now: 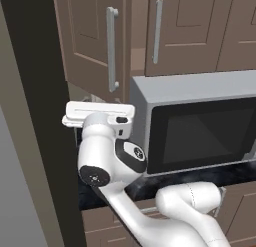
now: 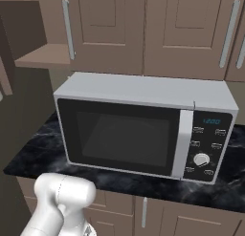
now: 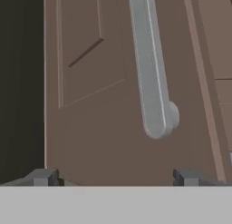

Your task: Close all open cabinet doors.

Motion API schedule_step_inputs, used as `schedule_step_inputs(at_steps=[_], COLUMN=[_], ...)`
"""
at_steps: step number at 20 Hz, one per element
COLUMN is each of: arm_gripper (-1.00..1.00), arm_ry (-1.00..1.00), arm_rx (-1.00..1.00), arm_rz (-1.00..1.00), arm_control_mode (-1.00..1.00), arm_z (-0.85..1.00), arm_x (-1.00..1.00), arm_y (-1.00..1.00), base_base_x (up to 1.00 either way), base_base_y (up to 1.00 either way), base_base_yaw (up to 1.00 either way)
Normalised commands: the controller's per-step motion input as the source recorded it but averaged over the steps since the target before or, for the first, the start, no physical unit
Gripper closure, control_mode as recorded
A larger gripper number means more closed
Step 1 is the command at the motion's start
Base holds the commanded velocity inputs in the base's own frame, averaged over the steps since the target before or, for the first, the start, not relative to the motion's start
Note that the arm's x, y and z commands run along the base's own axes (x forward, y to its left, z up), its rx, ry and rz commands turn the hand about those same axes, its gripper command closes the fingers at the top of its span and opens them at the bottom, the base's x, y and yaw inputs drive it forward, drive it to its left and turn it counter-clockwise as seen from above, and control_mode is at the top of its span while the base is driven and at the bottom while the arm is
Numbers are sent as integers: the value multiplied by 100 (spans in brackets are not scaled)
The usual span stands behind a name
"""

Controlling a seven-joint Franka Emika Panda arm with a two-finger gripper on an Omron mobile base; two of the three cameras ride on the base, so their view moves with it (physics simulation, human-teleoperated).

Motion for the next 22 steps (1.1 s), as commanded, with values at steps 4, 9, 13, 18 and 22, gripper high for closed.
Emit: schedule_step_inputs(at_steps=[4, 9, 13, 18, 22], arm_gripper=[-100, -100, -100, -100, -100], arm_ry=[-2, -3, -3, -2, 0], arm_rx=[0, 0, 0, 1, 1], arm_rz=[-1, -3, -3, -3, -5], arm_control_mode=[-100, -100, -100, -100, -100], arm_z=[-5, 0, 0, 0, 0], arm_x=[9, 24, 31, 32, 31], arm_y=[3, 0, -1, -10, -25], base_base_x=[0, 0, 0, 0, 0], base_base_y=[0, 0, 0, 0, 0], base_base_yaw=[0, 0, 0, 0, 0])
